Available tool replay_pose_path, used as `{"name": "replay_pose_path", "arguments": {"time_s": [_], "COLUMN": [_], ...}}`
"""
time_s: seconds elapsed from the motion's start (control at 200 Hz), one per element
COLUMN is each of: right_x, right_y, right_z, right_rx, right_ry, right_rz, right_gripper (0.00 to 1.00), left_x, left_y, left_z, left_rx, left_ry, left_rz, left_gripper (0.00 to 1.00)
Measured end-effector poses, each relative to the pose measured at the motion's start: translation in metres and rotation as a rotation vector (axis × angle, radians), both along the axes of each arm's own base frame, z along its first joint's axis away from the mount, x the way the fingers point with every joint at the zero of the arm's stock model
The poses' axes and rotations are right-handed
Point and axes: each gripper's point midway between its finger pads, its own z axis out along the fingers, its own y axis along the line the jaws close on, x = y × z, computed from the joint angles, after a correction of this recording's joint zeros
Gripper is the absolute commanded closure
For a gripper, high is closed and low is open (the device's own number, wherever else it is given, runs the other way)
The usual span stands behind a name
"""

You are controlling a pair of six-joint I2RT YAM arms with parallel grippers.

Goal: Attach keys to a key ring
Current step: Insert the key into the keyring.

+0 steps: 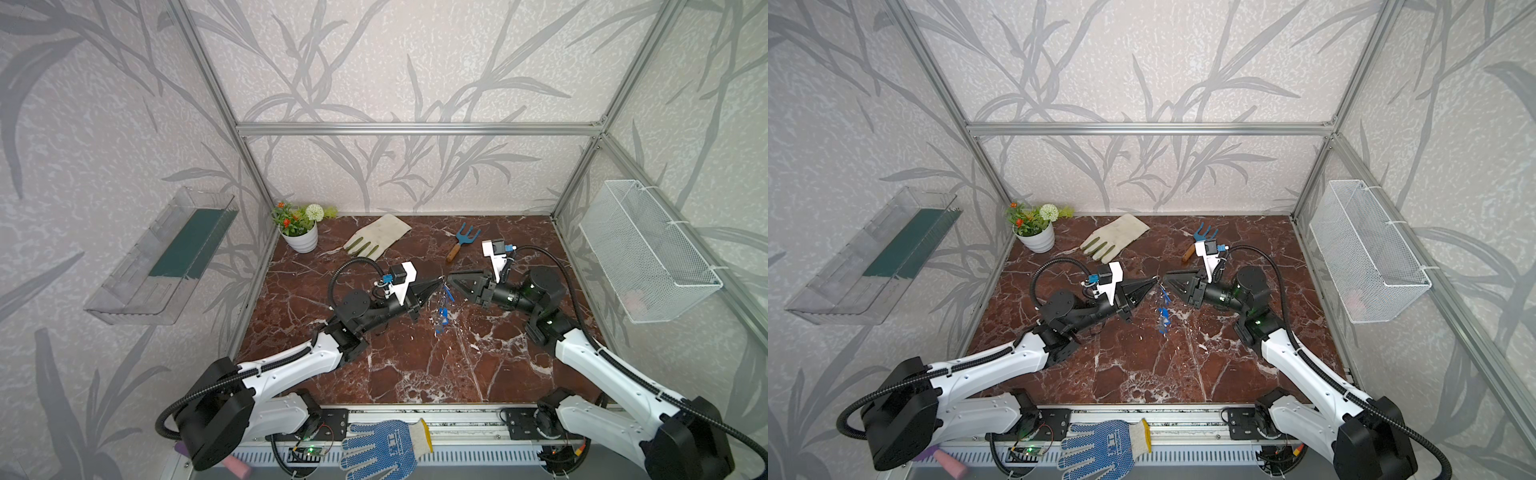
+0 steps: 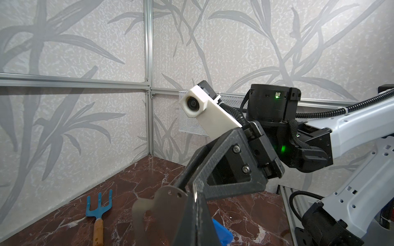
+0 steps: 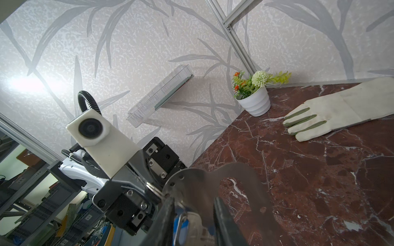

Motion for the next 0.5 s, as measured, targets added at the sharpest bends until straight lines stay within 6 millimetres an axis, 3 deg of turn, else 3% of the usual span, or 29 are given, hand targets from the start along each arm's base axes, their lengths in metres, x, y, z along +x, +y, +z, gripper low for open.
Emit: {"name": "replay_pose_path", "arguments": {"time_s": [0.32, 0.5], "right_x": [-0.003, -0.005], "right_y": [0.009, 0.013], "right_z": [-0.013, -0.020], "right_rx": [-0.013, -0.023], "right_ry": [0.031, 0.044], "right_rz": [0.061, 0.084], "right_gripper": [0.79, 0.79], "left_x": [-0.001, 0.000], "left_y": [-0.001, -0.004], "left_z": [0.001, -0.002], "left_rx": [-0.015, -0.021], "left_ry": [0.012, 0.030], "left_rz": [-0.015, -0.025], "left_gripper": [1.00, 1.00]}}
